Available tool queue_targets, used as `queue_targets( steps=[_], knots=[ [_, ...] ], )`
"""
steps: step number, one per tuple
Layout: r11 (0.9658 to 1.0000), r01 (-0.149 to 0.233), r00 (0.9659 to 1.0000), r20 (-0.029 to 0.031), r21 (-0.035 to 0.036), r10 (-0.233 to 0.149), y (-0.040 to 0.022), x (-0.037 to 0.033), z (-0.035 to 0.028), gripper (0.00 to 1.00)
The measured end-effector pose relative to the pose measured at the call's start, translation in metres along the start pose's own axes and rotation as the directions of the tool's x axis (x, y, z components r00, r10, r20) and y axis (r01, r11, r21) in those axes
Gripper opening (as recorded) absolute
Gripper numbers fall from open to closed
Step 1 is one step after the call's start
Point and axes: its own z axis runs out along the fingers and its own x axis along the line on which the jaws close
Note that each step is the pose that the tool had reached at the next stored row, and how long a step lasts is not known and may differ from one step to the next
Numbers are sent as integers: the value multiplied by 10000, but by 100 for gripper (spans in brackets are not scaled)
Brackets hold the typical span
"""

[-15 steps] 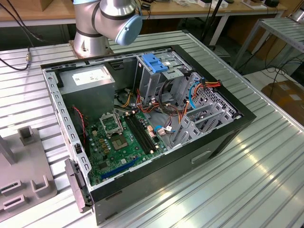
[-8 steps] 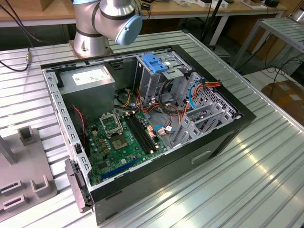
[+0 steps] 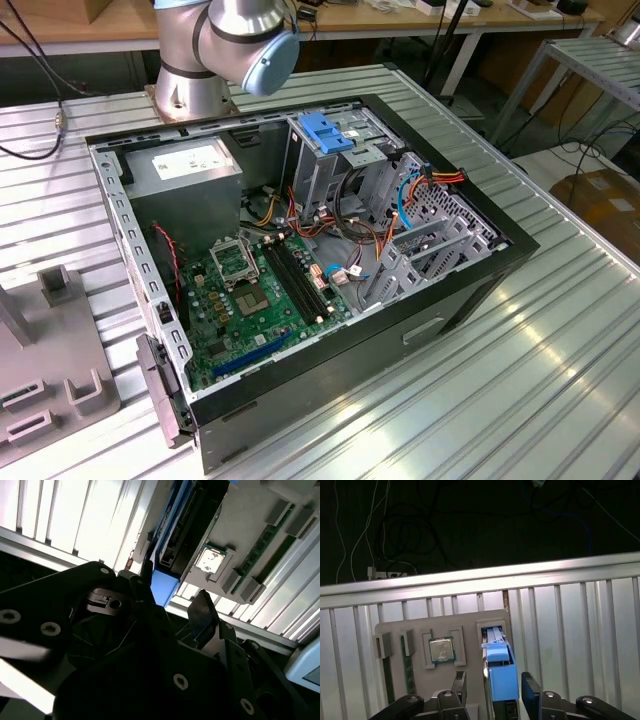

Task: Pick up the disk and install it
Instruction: 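Pick up the disk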

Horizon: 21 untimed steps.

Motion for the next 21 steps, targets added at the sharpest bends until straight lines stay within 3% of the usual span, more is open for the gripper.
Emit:
queue_targets(
  steps=[12,21],
  knots=[
    [10000,83,10000,2,6,-83,26,-43,191,56],
    [10000,83,10000,3,6,-83,42,-68,289,56]
  ],
)
